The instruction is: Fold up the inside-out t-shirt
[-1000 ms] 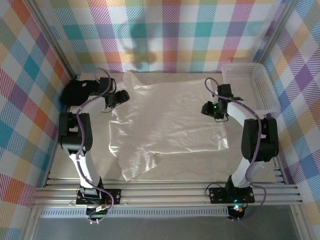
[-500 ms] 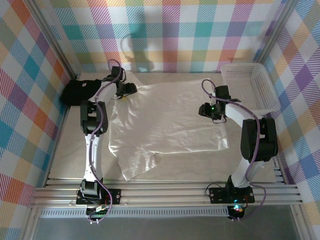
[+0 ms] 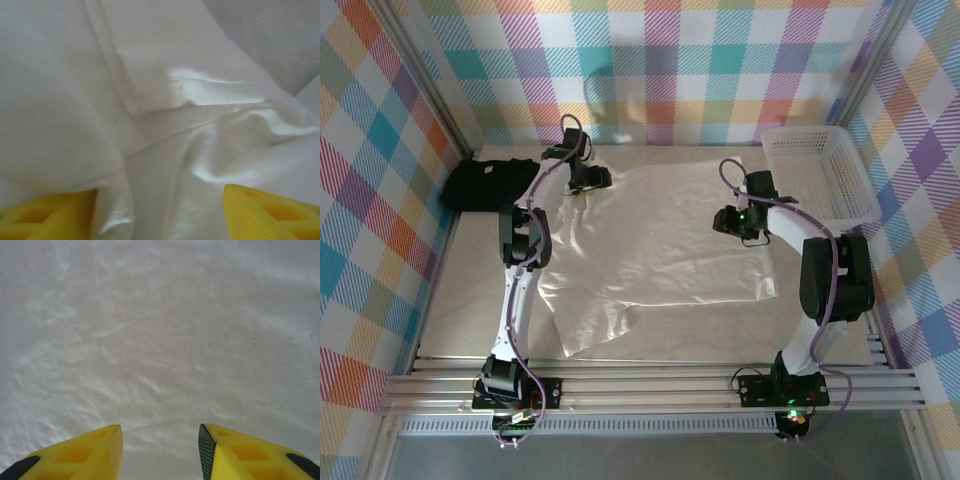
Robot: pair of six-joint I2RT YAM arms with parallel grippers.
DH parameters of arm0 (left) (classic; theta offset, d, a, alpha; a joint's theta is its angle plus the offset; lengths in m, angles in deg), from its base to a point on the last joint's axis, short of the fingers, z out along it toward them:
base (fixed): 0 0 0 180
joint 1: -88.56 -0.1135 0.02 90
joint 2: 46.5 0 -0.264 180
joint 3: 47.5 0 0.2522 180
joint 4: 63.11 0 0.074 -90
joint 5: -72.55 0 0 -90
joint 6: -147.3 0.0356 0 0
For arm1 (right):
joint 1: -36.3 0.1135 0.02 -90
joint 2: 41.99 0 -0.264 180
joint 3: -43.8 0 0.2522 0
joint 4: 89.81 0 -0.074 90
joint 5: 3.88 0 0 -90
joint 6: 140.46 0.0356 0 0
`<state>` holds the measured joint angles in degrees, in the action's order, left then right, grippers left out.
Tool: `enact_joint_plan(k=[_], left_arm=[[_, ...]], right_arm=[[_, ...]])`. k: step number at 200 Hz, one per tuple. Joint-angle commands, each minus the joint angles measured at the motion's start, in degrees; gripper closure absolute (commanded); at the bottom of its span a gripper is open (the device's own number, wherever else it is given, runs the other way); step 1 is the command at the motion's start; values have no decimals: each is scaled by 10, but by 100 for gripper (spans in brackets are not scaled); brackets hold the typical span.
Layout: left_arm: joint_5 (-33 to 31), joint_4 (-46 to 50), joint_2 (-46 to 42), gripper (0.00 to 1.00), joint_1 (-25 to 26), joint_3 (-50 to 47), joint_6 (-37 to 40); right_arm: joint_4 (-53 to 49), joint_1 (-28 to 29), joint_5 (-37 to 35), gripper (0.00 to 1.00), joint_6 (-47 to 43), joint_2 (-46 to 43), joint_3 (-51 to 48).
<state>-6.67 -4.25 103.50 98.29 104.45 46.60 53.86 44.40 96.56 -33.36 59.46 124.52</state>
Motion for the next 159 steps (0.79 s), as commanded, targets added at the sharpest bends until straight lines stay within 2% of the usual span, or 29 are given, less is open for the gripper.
enact_joint_plan(k=[1, 44, 70, 101, 121, 140, 159], left_arm=[[-31, 32, -26, 32, -30, -47, -1], [-37, 27, -28, 32, -71, -58, -9], [-8, 16, -26, 31, -73, -33, -13], [-6, 16, -29, 29, -73, 2, -15], [9, 13, -51, 28, -72, -4, -18], [35, -26, -115, 28, -66, -77, -30], [52, -122, -224, 28, -54, -238, -54]], right_arm=[[-25, 3, -9, 55, -8, 14, 15], [-33, 3, -16, 55, -9, 17, 16], [-39, 3, -19, 54, -6, 25, 21], [-46, 3, -15, 54, -2, 26, 25], [-51, 4, -13, 54, -4, 18, 22], [-80, 4, -49, 54, 10, 4, 14], [-111, 3, -101, 54, 22, -33, -14]])
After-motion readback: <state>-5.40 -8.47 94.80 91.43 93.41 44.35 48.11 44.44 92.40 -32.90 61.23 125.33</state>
